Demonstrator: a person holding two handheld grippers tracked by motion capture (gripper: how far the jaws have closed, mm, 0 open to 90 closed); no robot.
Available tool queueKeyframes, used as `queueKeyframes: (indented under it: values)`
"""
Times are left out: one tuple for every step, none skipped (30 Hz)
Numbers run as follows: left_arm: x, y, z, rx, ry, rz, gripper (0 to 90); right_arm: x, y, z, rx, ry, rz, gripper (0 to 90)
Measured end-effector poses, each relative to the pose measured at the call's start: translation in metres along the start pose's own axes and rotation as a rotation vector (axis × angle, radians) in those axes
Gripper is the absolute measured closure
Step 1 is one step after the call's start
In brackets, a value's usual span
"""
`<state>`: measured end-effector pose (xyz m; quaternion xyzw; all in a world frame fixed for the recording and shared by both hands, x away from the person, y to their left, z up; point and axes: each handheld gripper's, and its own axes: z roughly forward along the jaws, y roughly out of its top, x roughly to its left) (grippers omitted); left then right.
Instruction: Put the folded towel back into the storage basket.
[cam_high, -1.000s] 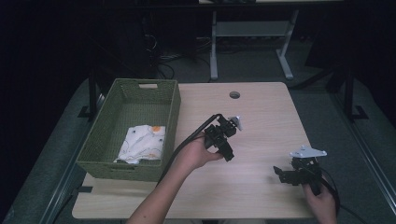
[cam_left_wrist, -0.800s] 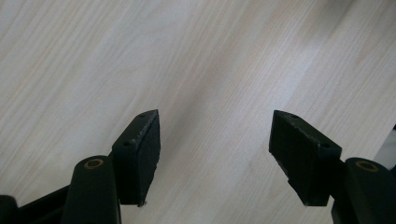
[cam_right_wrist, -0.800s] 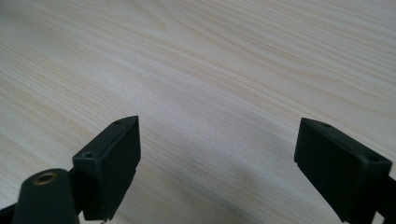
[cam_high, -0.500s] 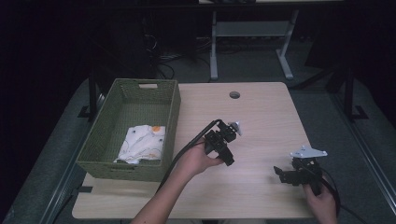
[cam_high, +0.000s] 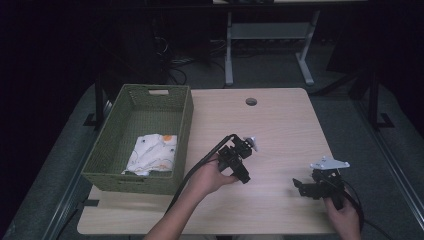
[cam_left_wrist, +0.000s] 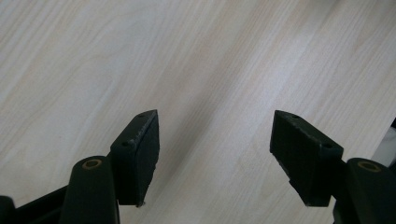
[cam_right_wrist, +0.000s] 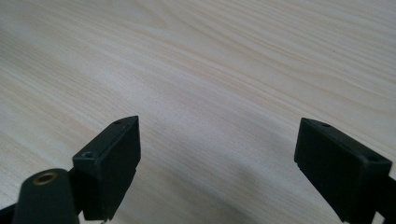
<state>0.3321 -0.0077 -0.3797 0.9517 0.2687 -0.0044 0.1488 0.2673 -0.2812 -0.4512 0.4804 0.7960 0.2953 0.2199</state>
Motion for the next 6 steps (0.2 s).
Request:
queueKeyframes:
  values:
    - [-0.0002,-0.0011,0.0004,-0.002,-0.003,-0.004,33.3,0.0,-0.0001,-0.0001,0.001,-0.001,0.002,14.3]
    - [0.0,-0.0017,0.0007,-0.004,-0.005,-0.002,33.3,0.0,-0.0002,0.0,0.001,-0.001,0.002,14.3]
    - [-0.0004,-0.0033,0.0016,-0.007,-0.008,-0.009,33.3,0.0,-0.0002,0.0001,0.001,0.0,0.0,14.4]
    - [-0.0001,-0.0045,0.0023,-0.007,-0.009,-0.006,33.2,-0.0001,-0.0001,0.0002,0.0,-0.001,-0.003,14.4]
    - [-0.0002,-0.0053,0.0029,-0.008,-0.011,-0.006,33.0,-0.0001,0.0001,0.0004,0.001,0.0,0.0,14.3]
    - [-0.0003,-0.0061,0.0035,-0.006,-0.014,-0.007,32.9,-0.0002,0.0002,0.0007,0.001,0.001,0.001,14.3]
